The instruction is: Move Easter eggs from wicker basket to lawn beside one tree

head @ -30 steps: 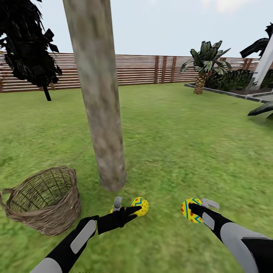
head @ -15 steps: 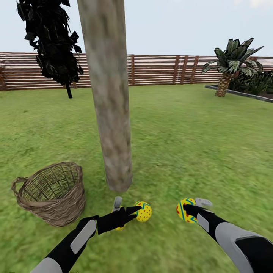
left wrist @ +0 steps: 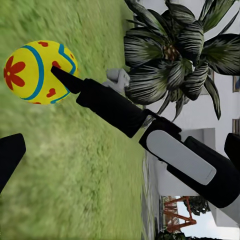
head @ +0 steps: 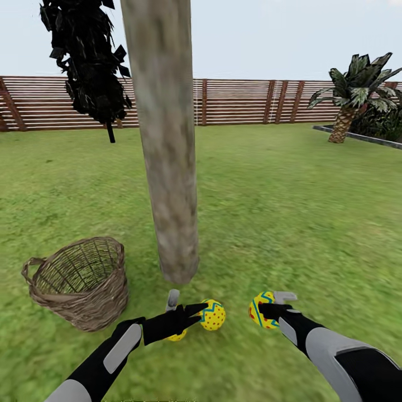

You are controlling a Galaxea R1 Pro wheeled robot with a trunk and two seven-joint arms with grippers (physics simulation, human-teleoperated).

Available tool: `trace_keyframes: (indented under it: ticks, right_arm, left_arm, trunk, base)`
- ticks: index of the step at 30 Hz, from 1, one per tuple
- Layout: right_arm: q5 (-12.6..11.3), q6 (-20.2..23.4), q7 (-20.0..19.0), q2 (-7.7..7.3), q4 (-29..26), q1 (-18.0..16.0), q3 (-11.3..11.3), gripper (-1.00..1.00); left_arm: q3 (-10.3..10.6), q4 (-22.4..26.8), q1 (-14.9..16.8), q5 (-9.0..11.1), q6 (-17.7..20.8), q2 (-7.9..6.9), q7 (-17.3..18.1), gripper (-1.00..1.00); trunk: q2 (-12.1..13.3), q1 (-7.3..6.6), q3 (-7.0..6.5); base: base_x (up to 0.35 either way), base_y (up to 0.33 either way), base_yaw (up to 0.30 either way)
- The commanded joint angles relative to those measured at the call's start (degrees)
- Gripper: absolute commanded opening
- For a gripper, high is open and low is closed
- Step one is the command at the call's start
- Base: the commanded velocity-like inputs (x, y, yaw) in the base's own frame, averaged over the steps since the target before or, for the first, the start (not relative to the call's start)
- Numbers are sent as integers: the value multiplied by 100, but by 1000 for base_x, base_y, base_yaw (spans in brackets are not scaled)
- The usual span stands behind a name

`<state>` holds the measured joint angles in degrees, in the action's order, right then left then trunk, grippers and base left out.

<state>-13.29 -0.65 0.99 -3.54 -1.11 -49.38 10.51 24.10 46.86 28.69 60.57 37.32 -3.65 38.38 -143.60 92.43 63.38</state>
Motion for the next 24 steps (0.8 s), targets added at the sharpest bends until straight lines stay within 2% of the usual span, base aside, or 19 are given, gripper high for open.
trace_keyframes:
  ticks: [1,8,11,14,17,22,24]
  right_arm:
    - [-53,-9,13,1,1,-2,48,-100]
    - [-78,38,34,12,-86,16,48,-100]
    - [-47,51,49,68,-372,8,62,-100]
    - [-35,81,135,78,-863,7,68,-100]
    - [-37,75,166,100,-1033,7,91,-100]
    - [-34,23,173,241,-1029,11,414,-100]
    - [-34,21,173,247,-1010,15,451,-100]
  left_arm:
    - [16,-2,5,49,34,-4,-6,100]
    - [22,14,5,52,38,30,2,100]
    - [25,0,7,49,34,80,3,100]
    - [33,-1,5,44,37,261,3,100]
    - [33,-5,5,35,39,433,3,100]
    - [34,30,5,51,46,461,41,100]
    - [34,45,5,49,47,455,241,100]
  trunk:
    - [-2,-1,12]
    - [-2,-1,62]
    - [-2,-1,82]
    - [-2,-1,102]
    - [-2,-1,121]
    - [-2,-1,154]
    - [-2,-1,159]
  base:
    - [0,0,165]
    - [42,-56,171]
    - [195,-192,198]
    - [50,-48,204]
    - [4,-4,207]
    - [0,0,208]
    - [0,0,87]
